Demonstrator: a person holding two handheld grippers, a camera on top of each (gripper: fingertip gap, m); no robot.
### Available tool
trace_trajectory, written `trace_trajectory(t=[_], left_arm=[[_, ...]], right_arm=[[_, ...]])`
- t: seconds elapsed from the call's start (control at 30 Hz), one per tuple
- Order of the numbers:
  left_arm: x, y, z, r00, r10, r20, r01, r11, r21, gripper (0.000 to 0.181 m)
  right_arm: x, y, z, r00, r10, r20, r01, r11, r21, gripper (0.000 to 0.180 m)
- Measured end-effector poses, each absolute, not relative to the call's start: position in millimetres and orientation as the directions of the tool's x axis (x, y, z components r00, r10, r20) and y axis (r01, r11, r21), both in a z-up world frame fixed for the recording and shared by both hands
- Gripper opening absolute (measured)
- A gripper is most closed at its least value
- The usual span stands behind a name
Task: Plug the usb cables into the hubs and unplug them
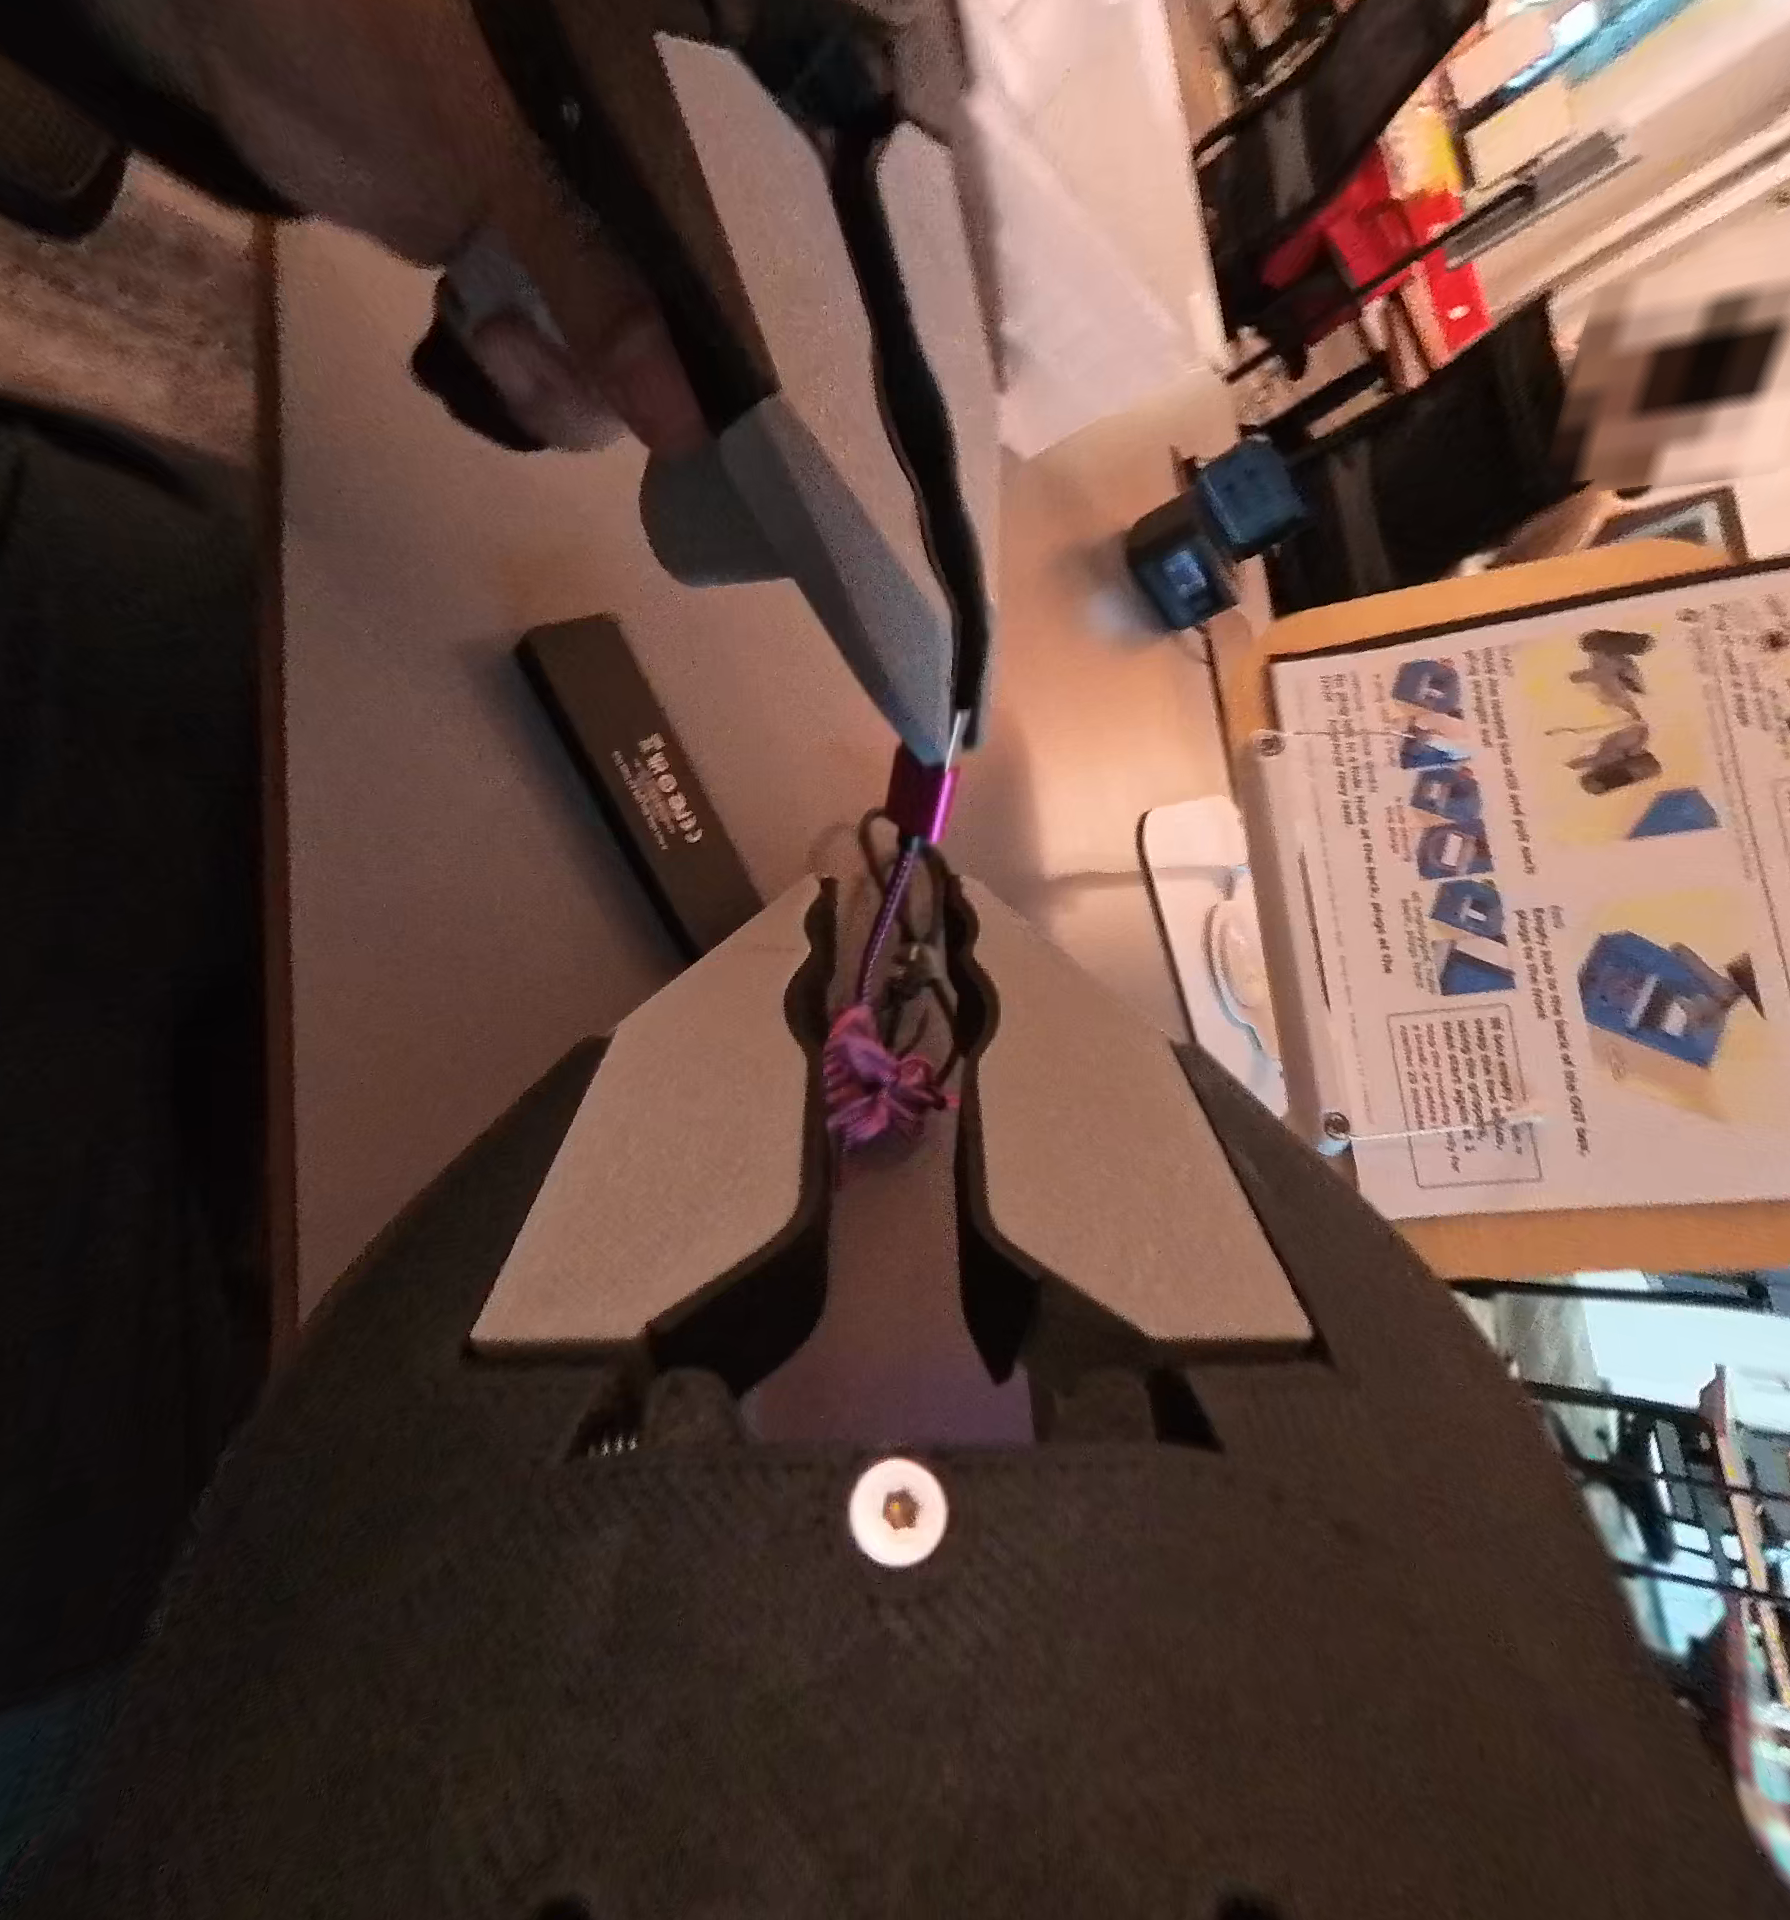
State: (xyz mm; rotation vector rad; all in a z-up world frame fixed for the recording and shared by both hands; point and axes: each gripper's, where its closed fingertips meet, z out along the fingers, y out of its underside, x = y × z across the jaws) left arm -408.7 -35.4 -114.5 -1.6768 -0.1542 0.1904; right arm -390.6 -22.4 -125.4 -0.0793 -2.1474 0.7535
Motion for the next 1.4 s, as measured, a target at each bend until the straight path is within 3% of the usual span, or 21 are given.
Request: trace_trajectory(t=[0.07, 0.2, 0.37, 0.4, 0.5, 0.53, 0.6, 0.77, 1.0, 1.13, 1.2, 1.27, 1.4], left_arm=[[-418.3, -44.1, -99.3, 0.972, 0.228, 0.05, 0.051, 0.002, -0.999, 0.002], [-427.7, -60.7, -73.5, 0.956, 0.137, 0.259, 0.225, 0.219, -0.949, 0.002], [-425.9, -76.6, -48.1, 0.919, 0.005, 0.395, 0.365, 0.37, -0.854, 0.003], [-423.9, -78.8, -44.3, 0.921, 0.0, 0.39, 0.361, 0.379, -0.852, 0.002], [-414.6, -83.9, -31.2, 0.93, -0.03, 0.367, 0.348, 0.393, -0.851, 0.002], [-412.4, -85.5, -27.3, 0.93, -0.039, 0.365, 0.349, 0.404, -0.846, 0.002], [-407.3, -86.8, -22.3, 0.929, -0.062, 0.366, 0.357, 0.412, -0.838, 0.002], [-405.1, -86.3, -22.3, 0.929, -0.052, 0.367, 0.356, 0.399, -0.845, 0.002], [-415.0, -87.2, -28.8, 0.925, 0.01, 0.38, 0.347, 0.39, -0.853, 0.003], [-413.8, -85.8, -29.6, 0.898, -0.05, 0.436, 0.42, 0.393, -0.818, 0.002], [-412.2, -85.3, -30.1, 0.883, -0.08, 0.463, 0.455, 0.388, -0.801, 0.002], [-408.9, -83.4, -29.9, 0.881, -0.093, 0.465, 0.463, 0.381, -0.8, 0.002], [-402.7, -79.0, -30.8, 0.902, -0.065, 0.427, 0.42, 0.364, -0.831, 0.003]], right_arm=[[-378.9, -30.9, -111.3, -0.669, 0.329, 0.666, -0.223, 0.767, -0.602, 0.015], [-312.8, -83.2, -116.2, -0.887, 0.142, 0.44, -0.251, 0.652, -0.716, 0.01], [-353.7, -113.0, -139.9, -0.92, 0.335, 0.201, 0.019, 0.552, -0.834, 0.028], [-363.4, -116.3, -142.1, -0.92, 0.375, 0.116, 0.088, 0.486, -0.87, 0.027], [-380.2, -129.1, -131.4, -0.909, 0.39, -0.144, 0.231, 0.185, -0.955, 0.051], [-382.8, -132.6, -127.4, -0.902, 0.376, -0.213, 0.266, 0.092, -0.96, 0.039], [-388.6, -138.0, -123.8, -0.883, 0.362, -0.3, 0.307, -0.04, -0.951, 0.037], [-394.7, -142.2, -114.2, -0.868, 0.395, -0.303, 0.248, -0.184, -0.951, 0.058], [-398.7, -105.8, -74.4, -0.81, 0.533, -0.246, 0.027, -0.385, -0.923, 0.051], [-404.5, -93.6, -74.4, -0.753, 0.635, -0.172, -0.055, -0.321, -0.945, 0.041], [-413.0, -96.5, -88.5, -0.714, 0.681, -0.162, -0.012, -0.243, -0.97, 0.03], [-409.6, -109.1, -96.9, -0.748, 0.636, -0.193, 0.056, -0.229, -0.972, 0.053], [-408.7, -113.6, -94.3, -0.753, 0.617, -0.228, 0.051, -0.291, -0.955, 0.054]])
